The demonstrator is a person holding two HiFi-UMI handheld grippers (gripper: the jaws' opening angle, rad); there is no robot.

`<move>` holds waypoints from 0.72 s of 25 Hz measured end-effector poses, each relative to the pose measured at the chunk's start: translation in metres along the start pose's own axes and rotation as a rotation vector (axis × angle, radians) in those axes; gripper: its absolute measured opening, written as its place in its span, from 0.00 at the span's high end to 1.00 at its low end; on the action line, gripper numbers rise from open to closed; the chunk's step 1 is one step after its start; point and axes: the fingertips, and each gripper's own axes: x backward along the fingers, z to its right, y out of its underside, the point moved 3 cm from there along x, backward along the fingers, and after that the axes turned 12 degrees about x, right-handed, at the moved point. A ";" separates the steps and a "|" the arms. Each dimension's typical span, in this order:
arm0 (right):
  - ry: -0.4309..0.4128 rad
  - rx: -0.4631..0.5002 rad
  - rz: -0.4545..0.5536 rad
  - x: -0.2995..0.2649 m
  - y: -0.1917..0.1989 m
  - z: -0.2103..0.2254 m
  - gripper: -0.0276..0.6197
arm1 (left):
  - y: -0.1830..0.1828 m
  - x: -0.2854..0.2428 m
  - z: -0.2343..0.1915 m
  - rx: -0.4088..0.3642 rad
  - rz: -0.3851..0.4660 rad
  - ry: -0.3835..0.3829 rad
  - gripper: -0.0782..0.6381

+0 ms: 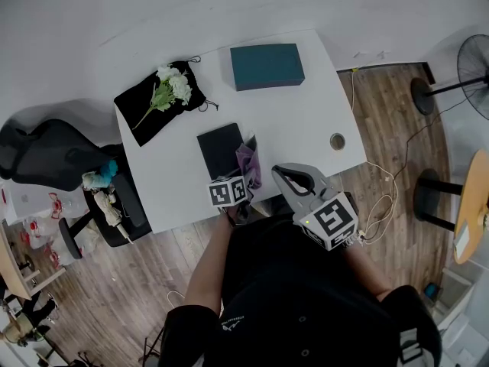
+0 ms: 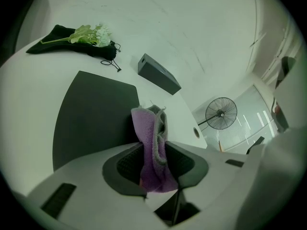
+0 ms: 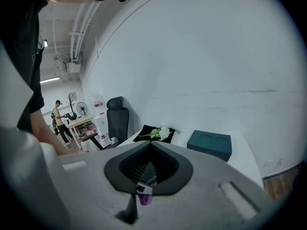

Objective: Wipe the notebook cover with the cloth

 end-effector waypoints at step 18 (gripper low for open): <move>0.005 -0.004 -0.010 -0.018 -0.007 -0.013 0.95 | 0.000 0.008 -0.014 -0.006 -0.031 0.014 0.71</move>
